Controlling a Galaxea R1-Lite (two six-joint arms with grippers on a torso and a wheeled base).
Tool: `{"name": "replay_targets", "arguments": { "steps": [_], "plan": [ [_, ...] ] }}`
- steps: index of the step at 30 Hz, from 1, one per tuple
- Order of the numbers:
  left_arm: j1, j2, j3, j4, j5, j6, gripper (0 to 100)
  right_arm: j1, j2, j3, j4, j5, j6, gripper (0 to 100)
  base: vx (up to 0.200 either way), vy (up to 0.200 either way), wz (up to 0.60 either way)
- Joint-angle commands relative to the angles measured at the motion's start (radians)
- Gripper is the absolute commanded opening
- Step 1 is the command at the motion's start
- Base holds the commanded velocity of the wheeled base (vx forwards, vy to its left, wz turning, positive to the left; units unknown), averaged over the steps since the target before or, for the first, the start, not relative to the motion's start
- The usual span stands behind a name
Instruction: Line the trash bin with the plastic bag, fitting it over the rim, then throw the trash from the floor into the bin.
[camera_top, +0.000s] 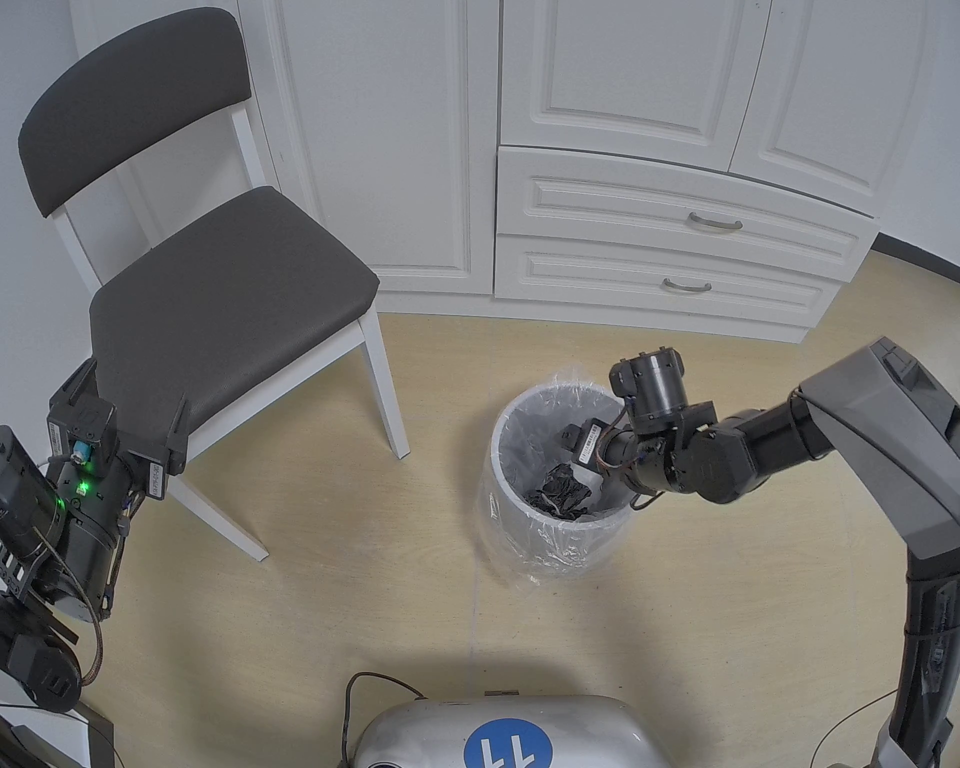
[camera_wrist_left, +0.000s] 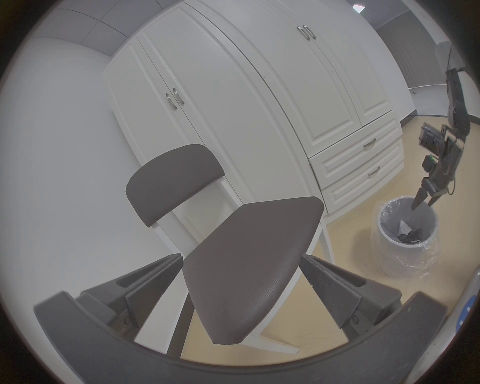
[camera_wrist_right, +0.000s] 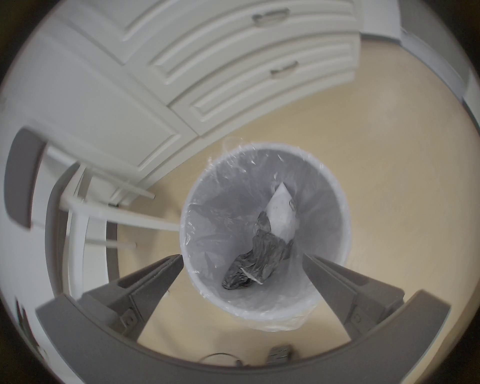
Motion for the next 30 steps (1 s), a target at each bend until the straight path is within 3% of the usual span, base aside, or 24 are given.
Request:
{"name": "replay_targets", "arguments": {
  "steps": [1, 2, 3, 4, 5, 6, 8, 9, 10, 12, 19, 20, 24, 30],
  "plan": [
    [-0.017, 0.092, 0.004, -0.002, 0.000, -0.014, 100, -0.010, -0.229, 0.408, -0.363, -0.035, -0.369, 100, 0.000, 0.000, 0.00],
    [-0.034, 0.105, 0.004, -0.002, 0.000, -0.032, 100, -0.016, -0.255, 0.492, -0.460, -0.035, -0.466, 100, 0.000, 0.000, 0.00],
    [-0.035, 0.107, 0.004, -0.002, 0.000, -0.035, 100, -0.017, -0.256, 0.501, -0.469, -0.037, -0.475, 100, 0.000, 0.000, 0.00],
    [-0.066, 0.119, 0.004, -0.002, 0.000, -0.080, 100, -0.033, -0.279, 0.593, -0.586, -0.037, -0.593, 100, 0.000, 0.000, 0.00],
    [-0.074, 0.121, 0.003, -0.001, 0.000, -0.092, 100, -0.039, -0.281, 0.613, -0.616, -0.037, -0.622, 100, 0.000, 0.000, 0.00],
    [-0.098, 0.128, 0.003, -0.001, 0.000, -0.149, 100, -0.070, -0.282, 0.671, -0.740, -0.034, -0.728, 100, 0.000, 0.000, 0.00],
    [-0.121, 0.136, 0.007, -0.001, 0.000, -0.222, 100, -0.109, -0.275, 0.727, -0.917, -0.031, -0.834, 100, 0.000, 0.000, 0.00],
    [-0.121, 0.136, 0.007, -0.001, 0.000, -0.222, 100, -0.109, -0.275, 0.727, -0.917, -0.031, -0.834, 100, 0.000, 0.000, 0.00],
    [-0.141, 0.158, 0.003, -0.001, 0.000, -0.310, 100, -0.155, -0.261, 0.773, -1.101, -0.026, -0.911, 100, 0.000, 0.000, 0.00],
    [-0.166, 0.168, 0.000, -0.002, 0.000, -0.388, 100, -0.200, -0.248, 0.800, -1.216, -0.025, -0.949, 100, 0.000, 0.000, 0.00],
    [-0.161, 0.125, -0.010, -0.002, 0.001, -0.469, 100, -0.280, -0.310, 0.931, -1.316, -0.032, -0.920, 100, 0.000, 0.000, 0.00],
    [-0.158, 0.084, -0.006, -0.001, 0.003, -0.480, 100, -0.281, -0.370, 0.981, -1.316, -0.037, -0.859, 100, 0.000, 0.000, 0.00],
    [-0.158, -0.007, -0.003, -0.001, 0.007, -0.475, 100, -0.286, -0.517, 1.072, -1.316, -0.058, -0.774, 100, 0.000, 0.000, 0.00],
    [-0.154, -0.183, 0.001, 0.001, 0.009, -0.452, 100, -0.332, -0.738, 1.141, -1.316, -0.072, -0.747, 100, 0.000, 0.000, 0.00]
  ]
}}
